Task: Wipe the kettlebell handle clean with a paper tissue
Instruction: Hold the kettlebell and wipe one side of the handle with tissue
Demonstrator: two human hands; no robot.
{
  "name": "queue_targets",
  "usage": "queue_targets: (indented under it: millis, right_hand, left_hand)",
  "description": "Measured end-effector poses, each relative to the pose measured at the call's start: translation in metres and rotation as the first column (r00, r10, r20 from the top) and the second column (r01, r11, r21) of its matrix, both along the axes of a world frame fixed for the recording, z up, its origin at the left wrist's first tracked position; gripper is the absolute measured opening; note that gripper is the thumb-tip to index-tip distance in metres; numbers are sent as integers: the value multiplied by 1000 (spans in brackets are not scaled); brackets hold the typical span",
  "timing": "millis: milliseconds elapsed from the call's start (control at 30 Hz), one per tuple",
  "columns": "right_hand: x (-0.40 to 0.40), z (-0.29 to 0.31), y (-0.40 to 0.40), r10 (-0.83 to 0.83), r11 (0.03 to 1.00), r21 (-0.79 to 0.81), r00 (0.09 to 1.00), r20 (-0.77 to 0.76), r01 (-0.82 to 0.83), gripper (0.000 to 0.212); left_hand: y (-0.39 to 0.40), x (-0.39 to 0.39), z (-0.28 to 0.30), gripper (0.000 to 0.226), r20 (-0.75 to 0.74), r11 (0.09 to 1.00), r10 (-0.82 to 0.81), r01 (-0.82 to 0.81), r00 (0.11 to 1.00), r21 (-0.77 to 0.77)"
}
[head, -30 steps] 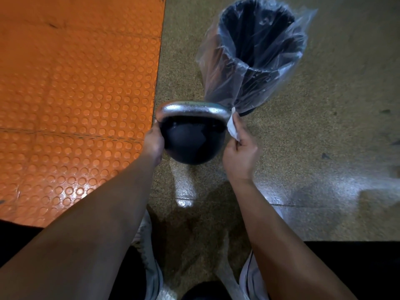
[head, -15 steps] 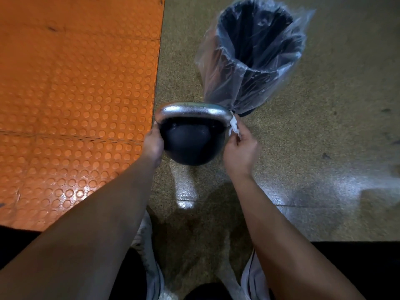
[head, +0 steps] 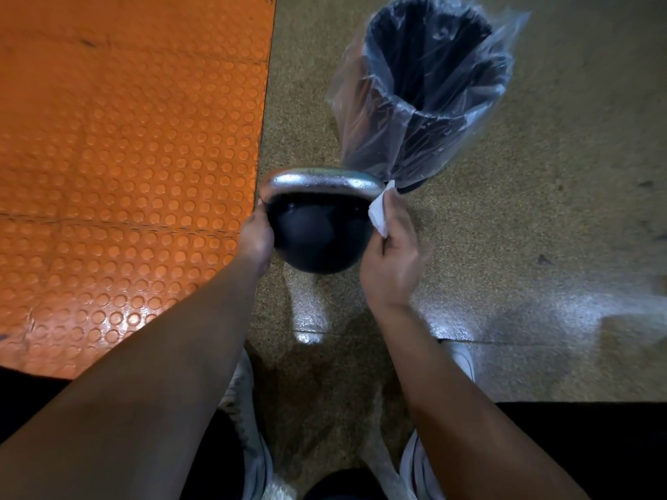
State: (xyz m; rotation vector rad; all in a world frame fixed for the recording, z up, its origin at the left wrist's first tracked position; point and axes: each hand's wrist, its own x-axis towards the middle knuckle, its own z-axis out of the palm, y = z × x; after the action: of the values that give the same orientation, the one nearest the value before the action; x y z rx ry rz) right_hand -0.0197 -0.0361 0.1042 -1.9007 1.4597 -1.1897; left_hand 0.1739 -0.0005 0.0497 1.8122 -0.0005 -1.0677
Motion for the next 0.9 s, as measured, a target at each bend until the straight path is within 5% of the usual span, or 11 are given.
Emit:
queue_targets:
  millis: [433,633,900]
  right_hand:
    - [8,-15,16,-91,995,34,996,-10,91,43]
    - [19,-2,1,-135,990,-25,977,167,141,33]
    - [17,-7,1,-146,989,19,986,84,145,25]
  left_hand:
    - [-1,1,0,54,12,1000,12,-13,1000,3]
    - [-2,-1,3,53,-3,1000,31,-31,1000,-3]
    - [-1,-3,5,49,-2,999,36,-36,999,-31]
